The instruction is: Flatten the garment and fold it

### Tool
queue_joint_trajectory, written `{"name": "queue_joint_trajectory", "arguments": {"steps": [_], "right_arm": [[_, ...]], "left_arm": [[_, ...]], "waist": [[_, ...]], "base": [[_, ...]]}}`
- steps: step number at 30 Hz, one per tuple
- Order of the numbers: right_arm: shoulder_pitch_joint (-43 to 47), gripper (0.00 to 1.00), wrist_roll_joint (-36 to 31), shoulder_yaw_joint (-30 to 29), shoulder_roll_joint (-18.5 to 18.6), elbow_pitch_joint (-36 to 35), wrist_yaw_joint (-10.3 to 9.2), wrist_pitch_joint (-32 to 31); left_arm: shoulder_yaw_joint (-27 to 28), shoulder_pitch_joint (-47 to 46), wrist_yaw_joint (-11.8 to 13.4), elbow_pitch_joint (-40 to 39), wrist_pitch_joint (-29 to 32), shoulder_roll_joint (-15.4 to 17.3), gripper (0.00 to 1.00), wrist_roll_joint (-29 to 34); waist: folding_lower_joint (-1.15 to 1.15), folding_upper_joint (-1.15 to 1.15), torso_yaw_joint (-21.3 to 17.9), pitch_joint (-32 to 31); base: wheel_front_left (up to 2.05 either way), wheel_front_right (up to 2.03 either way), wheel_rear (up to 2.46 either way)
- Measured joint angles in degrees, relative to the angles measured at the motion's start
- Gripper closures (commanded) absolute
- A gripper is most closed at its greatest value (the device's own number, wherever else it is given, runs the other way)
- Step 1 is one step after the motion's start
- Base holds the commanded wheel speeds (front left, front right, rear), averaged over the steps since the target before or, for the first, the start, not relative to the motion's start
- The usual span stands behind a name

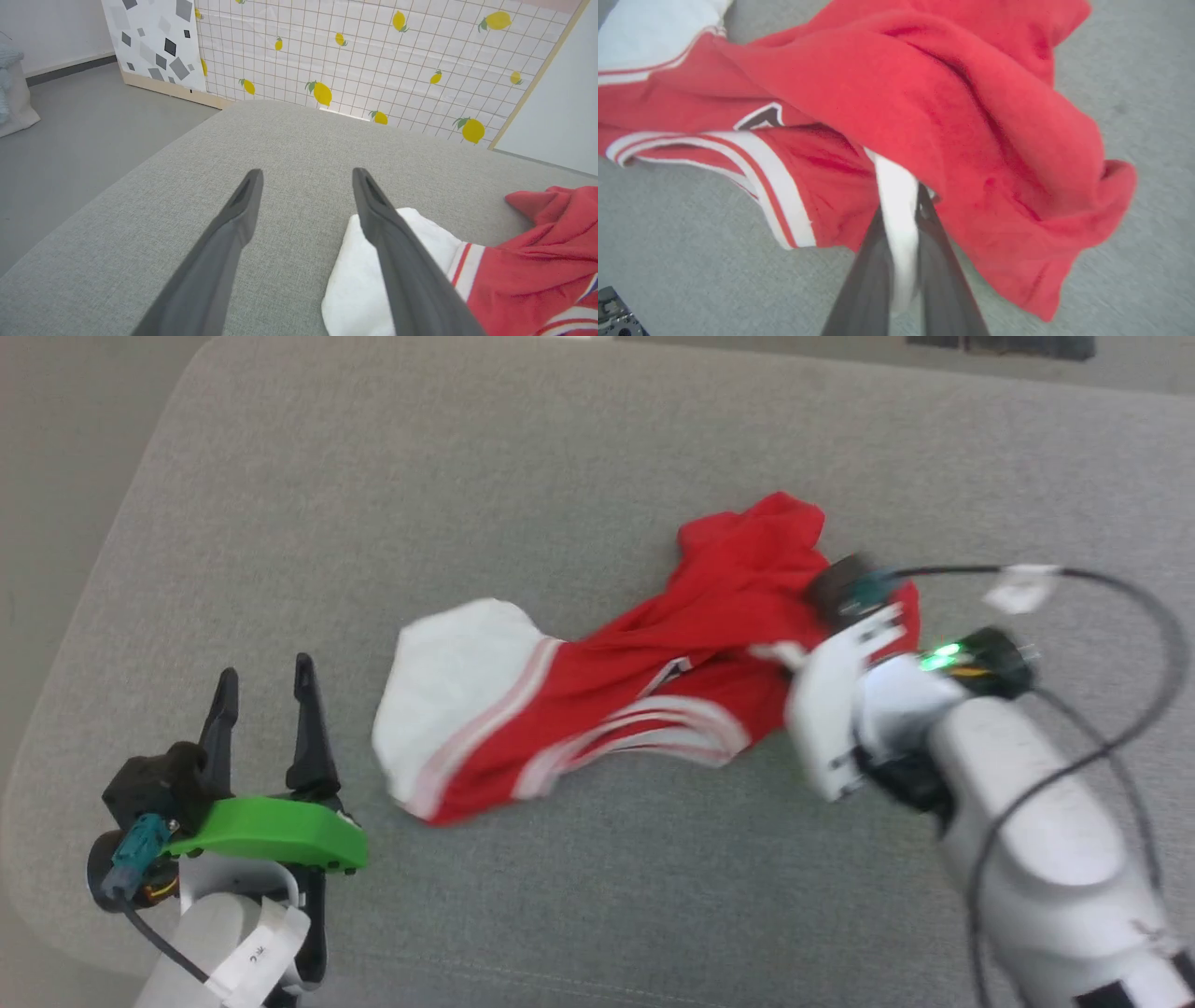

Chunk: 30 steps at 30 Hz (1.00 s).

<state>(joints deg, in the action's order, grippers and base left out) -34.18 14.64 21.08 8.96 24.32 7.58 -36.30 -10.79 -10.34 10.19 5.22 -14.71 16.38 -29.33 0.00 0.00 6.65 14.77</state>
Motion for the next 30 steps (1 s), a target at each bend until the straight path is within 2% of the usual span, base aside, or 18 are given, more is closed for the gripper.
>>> {"name": "queue_joint_trajectory", "arguments": {"steps": [5,8,13,17,19,21,25,30], "right_arm": [[3.3,1.0,0.1,-11.6,2.7,-6.0,0.0,0.1],[8.2,1.0,-0.8,-20.8,3.0,-8.0,0.0,-0.6],[16.8,1.0,-3.3,-31.9,0.5,-8.4,-0.01,-2.6],[23.2,1.0,-4.5,-36.2,-3.5,-7.9,0.0,-4.3],[23.3,1.0,-4.5,-37.1,-4.2,-8.4,0.0,-3.8],[23.5,0.0,-4.1,-37.4,-4.8,-8.7,-0.01,-1.7],[24.1,0.0,-1.9,-38.7,-5.7,-11.4,-0.01,3.9],[25.9,0.0,2.9,-43.0,-5.9,-18.0,-0.01,12.1]], "left_arm": [[0.5,1.1,0.3,-0.5,0.5,0.8,0.0,0.0],[0.4,1.6,0.5,-1.1,1.0,0.9,0.0,-0.1],[0.2,1.8,0.5,-1.8,1.5,1.1,0.0,-0.1],[0.1,1.9,0.5,-2.0,2.0,1.3,0.0,-0.5],[0.1,2.2,0.6,-1.9,2.0,1.4,0.0,-0.5],[0.0,2.3,0.6,-1.8,2.0,1.4,0.0,-0.6],[-0.3,3.0,0.7,-1.6,2.2,1.4,0.0,-0.9],[-0.6,3.4,0.7,-1.5,2.6,1.4,0.0,-1.1]], "waist": [[0.0,0.0,-2.0,-2.0],[0.0,0.0,-3.1,-3.2],[0.0,0.0,-4.5,-4.3],[0.0,0.0,-4.9,-4.5],[0.0,0.0,-5.1,-4.5],[0.0,0.0,-5.3,-4.7],[0.0,0.0,-5.7,-5.7],[0.0,0.0,-6.0,-7.1]], "base": [[0.0,0.0,0.0],[0.0,0.0,0.0],[0.0,0.0,0.0],[0.0,0.0,0.0],[0.0,0.0,0.0],[0.0,0.0,0.0],[0.0,0.0,0.0],[0.0,0.0,0.0]]}}
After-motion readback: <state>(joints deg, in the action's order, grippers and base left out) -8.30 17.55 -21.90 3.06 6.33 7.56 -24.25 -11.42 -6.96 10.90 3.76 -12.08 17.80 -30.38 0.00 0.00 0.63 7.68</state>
